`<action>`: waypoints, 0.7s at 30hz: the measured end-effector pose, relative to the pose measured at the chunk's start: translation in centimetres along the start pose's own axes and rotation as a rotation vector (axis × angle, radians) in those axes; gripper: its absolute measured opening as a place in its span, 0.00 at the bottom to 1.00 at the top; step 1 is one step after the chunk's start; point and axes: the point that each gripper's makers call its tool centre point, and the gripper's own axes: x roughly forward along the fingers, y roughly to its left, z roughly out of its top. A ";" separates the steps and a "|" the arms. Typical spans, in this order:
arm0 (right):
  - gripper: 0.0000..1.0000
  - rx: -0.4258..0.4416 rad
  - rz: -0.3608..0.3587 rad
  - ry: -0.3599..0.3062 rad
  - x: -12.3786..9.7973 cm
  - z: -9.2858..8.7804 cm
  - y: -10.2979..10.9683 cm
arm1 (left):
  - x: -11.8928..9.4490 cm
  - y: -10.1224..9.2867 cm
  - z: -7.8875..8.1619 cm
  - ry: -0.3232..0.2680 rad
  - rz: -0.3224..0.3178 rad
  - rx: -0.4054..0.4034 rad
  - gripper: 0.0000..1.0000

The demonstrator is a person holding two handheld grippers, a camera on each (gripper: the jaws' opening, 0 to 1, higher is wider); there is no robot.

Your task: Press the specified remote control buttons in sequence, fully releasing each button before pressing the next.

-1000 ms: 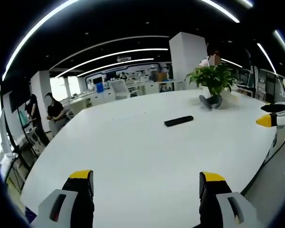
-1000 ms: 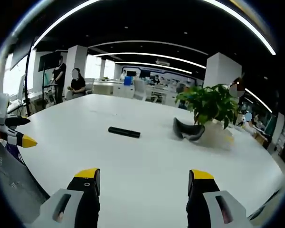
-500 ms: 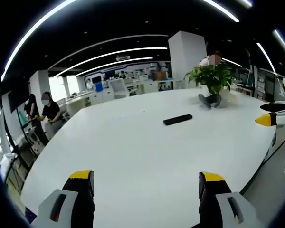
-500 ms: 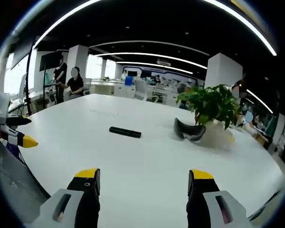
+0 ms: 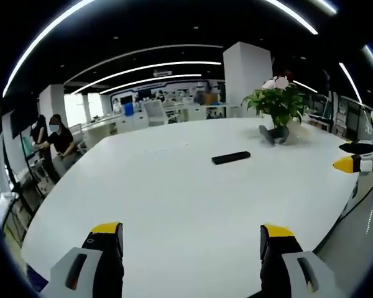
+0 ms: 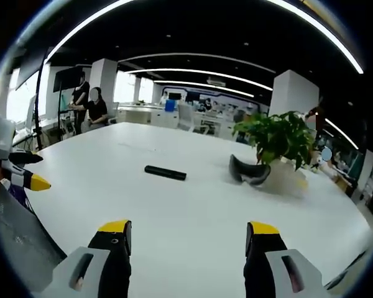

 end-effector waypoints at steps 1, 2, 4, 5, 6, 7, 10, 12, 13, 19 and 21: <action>0.74 -0.001 0.000 -0.003 0.0 0.1 0.0 | -0.1 -0.1 0.2 -0.007 -0.004 -0.004 0.94; 0.74 0.001 0.001 -0.006 0.0 0.1 0.0 | -0.2 -0.2 0.6 -0.027 -0.014 -0.009 0.94; 0.74 0.003 0.000 -0.005 0.0 0.1 0.0 | -0.4 -0.8 1.8 -0.084 -0.048 -0.042 0.94; 0.74 0.004 0.001 -0.004 0.0 0.0 0.0 | -0.6 -0.8 1.9 -0.088 -0.051 -0.039 0.94; 0.74 0.004 0.001 -0.005 0.0 0.1 0.0 | -0.6 -0.8 1.9 -0.086 -0.052 -0.035 0.93; 0.74 0.003 0.002 -0.008 -0.1 0.1 0.0 | -0.5 -1.0 1.8 -0.084 -0.054 -0.030 0.92; 0.74 0.004 0.000 -0.008 -0.1 0.1 -0.1 | -0.3 -1.3 1.7 -0.072 -0.062 -0.004 0.90; 0.74 0.005 0.000 -0.008 -0.1 0.1 -0.1 | -0.2 -1.4 2.3 -0.072 -0.071 0.022 0.90; 0.73 0.006 0.001 -0.009 -0.1 0.1 -0.1 | -0.2 -1.4 2.8 -0.079 -0.073 0.027 0.89; 0.73 0.000 0.003 -0.007 0.0 0.1 0.0 | 0.7 -1.6 6.6 -0.143 -0.102 0.072 0.89; 0.73 0.005 0.002 -0.012 -0.1 0.1 -0.1 | 1.2 -1.8 7.7 -0.162 -0.115 0.123 0.89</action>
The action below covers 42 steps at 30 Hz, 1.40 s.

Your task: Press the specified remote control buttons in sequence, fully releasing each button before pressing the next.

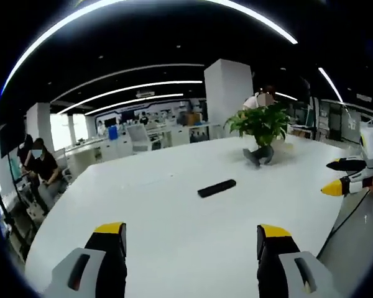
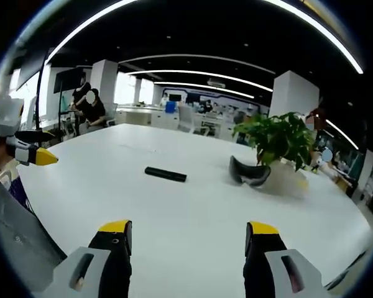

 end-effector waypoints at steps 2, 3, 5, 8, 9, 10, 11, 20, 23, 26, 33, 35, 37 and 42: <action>0.73 0.002 -0.001 -0.002 0.0 0.0 -0.1 | 0.7 0.0 0.7 -0.002 -0.015 0.032 0.90; 0.73 0.002 -0.001 -0.002 0.0 0.0 -0.1 | 1.2 0.0 1.2 -0.011 -0.024 0.042 0.89; 0.72 0.003 0.002 -0.002 0.0 0.0 0.0 | 1.9 0.0 1.7 -0.015 -0.035 0.058 0.90; 0.72 0.003 0.002 0.001 0.0 0.0 -0.1 | 3.3 0.3 2.5 -0.011 -0.050 0.082 0.90; 0.72 0.004 0.002 -0.001 0.0 0.0 -0.1 | 3.9 0.4 3.2 -0.024 -0.068 0.081 0.90; 0.72 0.006 0.002 -0.002 0.0 0.0 -0.1 | 4.3 0.3 3.6 -0.033 -0.083 0.084 0.90; 0.72 0.006 0.002 -0.003 0.0 0.0 -0.1 | 5.0 0.4 4.2 -0.043 -0.097 0.096 0.90; 0.71 0.001 0.007 0.007 0.1 -0.1 0.0 | 9.6 -0.2 7.8 -0.058 -0.196 0.154 0.90; 0.71 -0.001 0.007 0.015 0.1 -0.3 0.0 | 11.6 -0.5 8.2 -0.042 -0.235 0.170 0.89; 0.70 0.004 0.002 0.014 0.1 -0.2 0.0 | 13.1 -1.3 8.0 -0.007 -0.278 0.193 0.90; 0.69 0.001 0.000 0.023 0.2 -0.4 0.0 | 16.3 -2.2 8.0 0.026 -0.347 0.203 0.88; 0.69 0.000 -0.001 0.028 0.2 -0.5 0.0 | 17.4 -2.2 7.6 0.055 -0.368 0.206 0.87; 0.69 -0.001 -0.003 0.034 0.2 -0.6 -0.1 | 18.3 -2.4 7.2 0.086 -0.391 0.208 0.86; 0.68 -0.006 0.002 0.048 0.4 -0.8 0.1 | 20.4 -2.6 6.5 0.123 -0.417 0.262 0.85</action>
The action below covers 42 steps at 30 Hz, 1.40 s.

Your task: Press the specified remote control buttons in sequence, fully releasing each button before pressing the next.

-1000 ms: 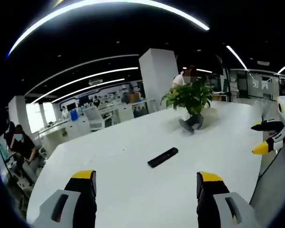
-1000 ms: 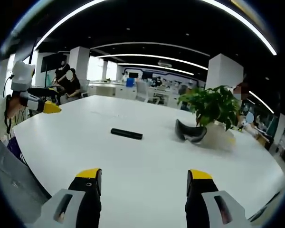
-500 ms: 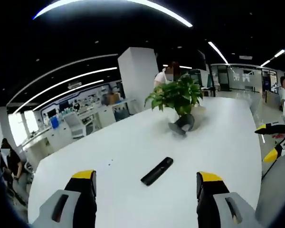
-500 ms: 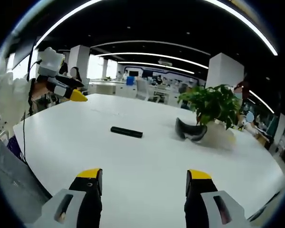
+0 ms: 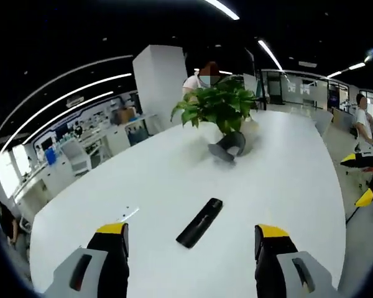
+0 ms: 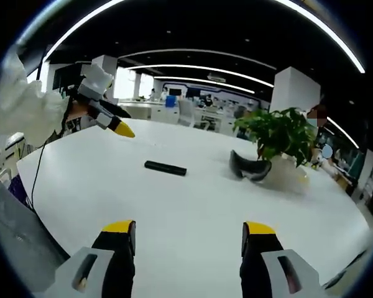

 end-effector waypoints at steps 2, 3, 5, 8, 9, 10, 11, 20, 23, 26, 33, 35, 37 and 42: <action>0.68 -0.007 0.007 0.006 0.1 -0.1 0.2 | 0.9 0.4 -0.6 0.034 -0.018 -0.007 0.84; 0.67 -0.011 0.010 0.011 0.1 -0.2 0.3 | 1.3 0.8 -0.7 0.042 -0.014 0.010 0.83; 0.67 -0.015 0.009 0.013 0.1 -0.3 0.3 | 1.9 1.1 -1.1 0.066 -0.029 0.029 0.82; 0.67 -0.010 0.008 0.017 0.1 -0.4 0.2 | 2.9 0.7 -1.2 0.085 -0.078 0.025 0.78; 0.67 -0.009 0.007 0.017 0.1 -0.4 0.2 | 3.2 0.5 -1.3 0.096 -0.098 0.027 0.75; 0.67 -0.008 0.008 0.020 0.2 -0.4 0.2 | 3.7 0.4 -1.6 0.119 -0.107 0.038 0.70; 0.67 -0.009 0.009 0.021 0.2 -0.5 0.3 | 3.9 0.5 -1.7 0.126 -0.108 0.044 0.67; 0.66 -0.010 0.004 0.031 0.2 -0.6 0.0 | 7.6 0.3 -4.7 0.261 -0.153 0.101 0.56; 0.66 -0.012 0.006 0.038 0.3 -0.7 0.0 | 8.6 0.0 -5.2 0.295 -0.193 0.106 0.53; 0.66 -0.017 0.012 0.050 0.4 -0.8 0.2 | 9.4 0.0 -5.8 0.337 -0.217 0.139 0.48; 0.66 -0.025 0.017 0.068 0.5 -1.1 0.2 | 10.9 0.2 -6.8 0.408 -0.244 0.229 0.48; 0.66 -0.028 0.016 0.069 0.5 -1.1 0.2 | 11.5 0.4 -7.2 0.429 -0.248 0.249 0.48; 0.66 -0.026 0.013 0.074 0.6 -1.1 0.2 | 12.0 0.7 -7.6 0.448 -0.245 0.261 0.46; 0.65 -0.023 0.010 0.082 0.6 -1.3 0.1 | 12.6 1.1 -9.1 0.514 -0.257 0.272 0.43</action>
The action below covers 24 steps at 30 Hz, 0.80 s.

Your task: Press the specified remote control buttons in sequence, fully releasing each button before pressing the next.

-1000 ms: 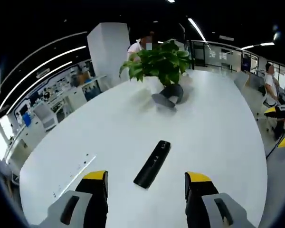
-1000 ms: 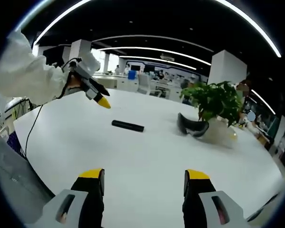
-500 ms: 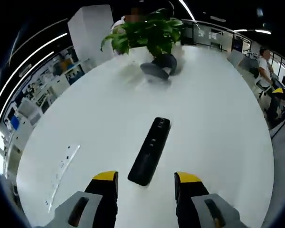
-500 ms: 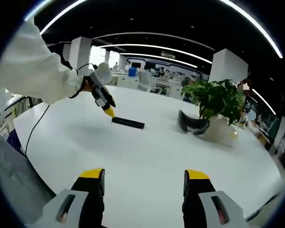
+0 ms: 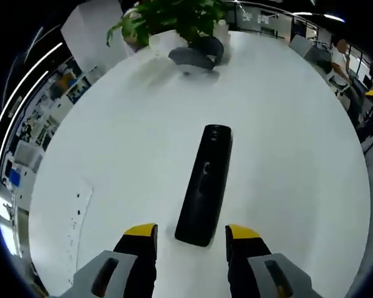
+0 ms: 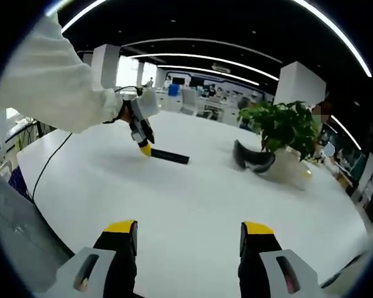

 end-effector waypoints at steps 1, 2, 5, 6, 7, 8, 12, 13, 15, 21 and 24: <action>0.65 -0.003 -0.001 0.002 0.0 0.0 0.0 | 0.2 -0.1 -0.2 0.008 -0.007 -0.002 0.42; 0.65 -0.004 -0.003 0.001 0.0 0.0 0.0 | 0.3 -0.2 -0.4 0.019 -0.016 0.000 0.41; 0.65 0.002 -0.010 0.001 0.0 0.0 -0.2 | 0.3 0.1 0.0 0.019 -0.036 0.007 0.37; 0.65 0.003 -0.012 0.002 0.0 -0.1 -0.2 | 0.2 0.1 0.0 0.023 -0.043 0.014 0.36; 0.65 0.002 -0.013 0.002 0.0 -0.1 -0.2 | 0.3 -0.1 0.0 0.033 -0.058 0.038 0.35; 0.65 0.002 -0.013 0.002 0.0 0.0 -0.2 | 0.3 -0.1 0.1 0.043 -0.065 0.044 0.35; 0.65 0.001 -0.011 -0.001 0.0 0.0 -0.1 | 0.4 -0.8 -0.1 0.090 -0.119 0.016 0.27; 0.65 0.001 -0.010 0.001 0.0 0.0 -0.1 | 0.4 -1.1 -0.2 0.090 -0.142 0.019 0.24; 0.65 -0.003 -0.008 0.001 0.0 0.0 0.0 | 0.3 -1.0 -0.3 0.093 -0.134 -0.004 0.24; 0.64 -0.001 -0.006 -0.012 -0.1 0.2 0.0 | 0.1 -1.2 -0.5 0.058 -0.131 0.007 0.23; 0.64 0.000 -0.006 -0.015 -0.1 0.2 0.0 | 0.1 -1.3 -0.4 0.069 -0.104 0.010 0.23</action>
